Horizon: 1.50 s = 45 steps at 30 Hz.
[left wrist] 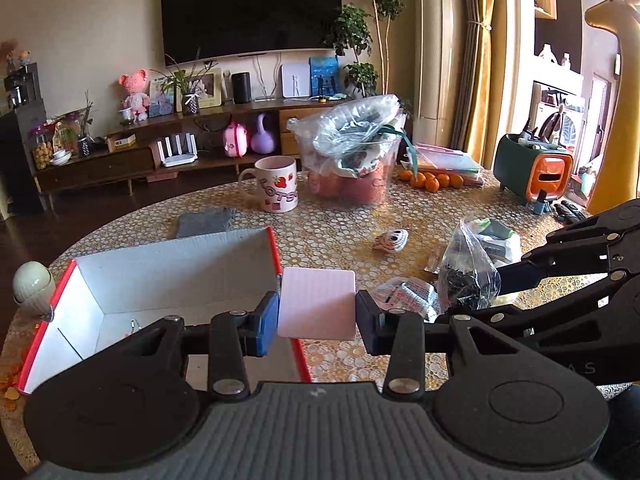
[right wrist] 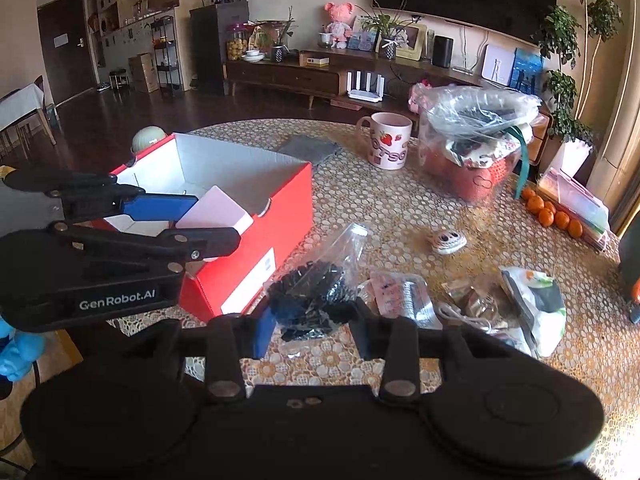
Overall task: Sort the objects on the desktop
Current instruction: 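Carry both into the shoebox and open both tools to drop them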
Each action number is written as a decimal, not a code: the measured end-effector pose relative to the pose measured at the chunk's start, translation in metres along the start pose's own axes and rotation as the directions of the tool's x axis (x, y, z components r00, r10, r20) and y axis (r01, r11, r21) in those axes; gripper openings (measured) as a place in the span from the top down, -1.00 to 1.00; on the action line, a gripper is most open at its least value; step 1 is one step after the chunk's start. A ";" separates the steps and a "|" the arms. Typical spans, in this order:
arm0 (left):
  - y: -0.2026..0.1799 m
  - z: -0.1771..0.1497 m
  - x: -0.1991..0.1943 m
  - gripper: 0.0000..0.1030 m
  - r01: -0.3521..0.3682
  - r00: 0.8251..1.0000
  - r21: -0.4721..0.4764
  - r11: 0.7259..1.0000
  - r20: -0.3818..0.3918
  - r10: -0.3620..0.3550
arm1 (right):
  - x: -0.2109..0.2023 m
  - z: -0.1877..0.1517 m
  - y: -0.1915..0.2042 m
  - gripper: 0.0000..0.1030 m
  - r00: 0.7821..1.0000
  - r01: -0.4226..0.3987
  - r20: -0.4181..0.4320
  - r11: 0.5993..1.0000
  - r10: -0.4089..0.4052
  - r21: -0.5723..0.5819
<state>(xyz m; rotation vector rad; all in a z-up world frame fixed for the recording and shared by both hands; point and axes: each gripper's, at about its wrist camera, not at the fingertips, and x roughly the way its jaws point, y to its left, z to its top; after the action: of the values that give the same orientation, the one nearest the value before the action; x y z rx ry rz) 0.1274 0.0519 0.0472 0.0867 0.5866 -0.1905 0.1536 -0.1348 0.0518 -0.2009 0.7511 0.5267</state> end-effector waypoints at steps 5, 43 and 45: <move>0.029 0.002 -0.005 0.23 -0.044 0.999 -0.017 0.999 0.008 0.044 | 0.010 0.018 0.022 0.26 1.000 -0.026 0.016 0.999 0.027 -0.031; 0.180 -0.038 0.095 0.22 -0.268 0.931 -0.043 0.962 -0.267 0.248 | 0.179 0.060 0.122 0.25 0.986 -0.070 -0.159 0.982 0.042 -0.176; 0.182 -0.040 0.099 0.22 -0.266 0.928 -0.041 0.963 -0.280 0.244 | 0.182 0.060 0.123 0.25 0.985 -0.077 -0.168 0.982 0.047 -0.175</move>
<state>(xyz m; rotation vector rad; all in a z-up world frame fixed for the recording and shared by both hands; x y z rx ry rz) 0.2231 0.2203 -0.0363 0.1138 0.8510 0.1007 0.2355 0.0611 -0.0305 -0.3939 0.8713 0.6441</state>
